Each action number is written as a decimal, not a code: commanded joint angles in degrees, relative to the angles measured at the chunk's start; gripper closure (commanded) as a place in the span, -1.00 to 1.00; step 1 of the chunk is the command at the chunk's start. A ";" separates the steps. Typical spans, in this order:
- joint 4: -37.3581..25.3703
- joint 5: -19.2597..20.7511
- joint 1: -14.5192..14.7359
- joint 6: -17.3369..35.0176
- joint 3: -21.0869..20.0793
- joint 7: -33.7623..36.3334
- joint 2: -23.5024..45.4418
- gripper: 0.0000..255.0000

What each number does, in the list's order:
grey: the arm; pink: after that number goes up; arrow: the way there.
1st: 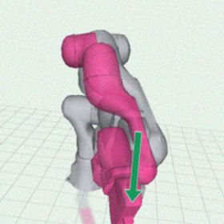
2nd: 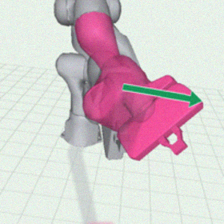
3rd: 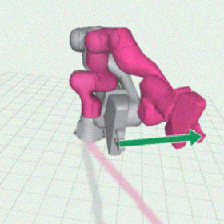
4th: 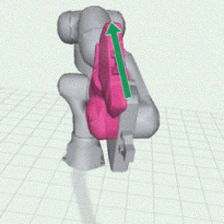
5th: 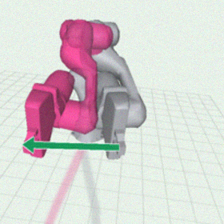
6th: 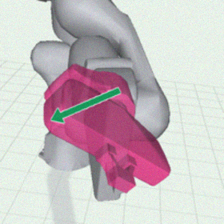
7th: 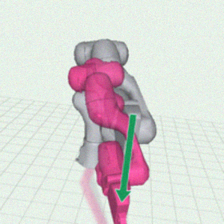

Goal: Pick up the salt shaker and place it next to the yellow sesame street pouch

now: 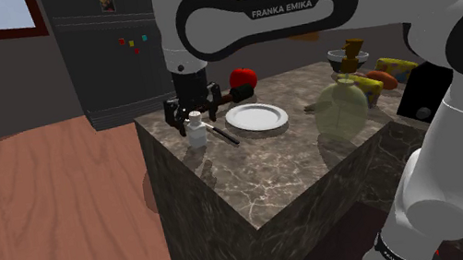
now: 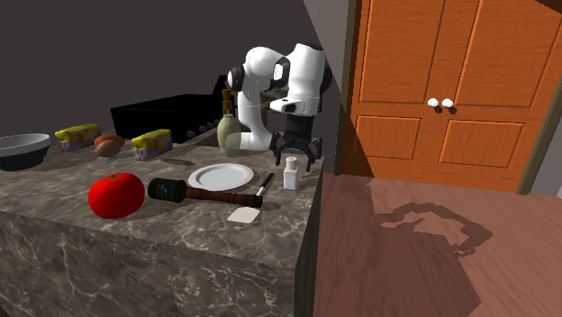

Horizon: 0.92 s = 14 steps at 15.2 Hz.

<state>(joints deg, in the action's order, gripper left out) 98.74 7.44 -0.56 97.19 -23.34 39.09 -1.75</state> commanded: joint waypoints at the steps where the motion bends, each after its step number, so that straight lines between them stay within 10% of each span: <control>1: 0.37 -0.03 -0.02 0.31 0.02 -0.01 -0.10 -1.00; 7: 0.36 -0.03 -0.02 0.30 0.02 -0.01 -0.09 -1.00; 8: 0.36 -0.03 -0.02 0.30 0.02 -0.01 -0.09 1.00; 14: 0.35 -0.02 -0.01 0.31 0.02 0.00 -0.07 1.00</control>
<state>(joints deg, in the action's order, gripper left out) 99.06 7.40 -0.56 97.52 -23.34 39.09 -1.83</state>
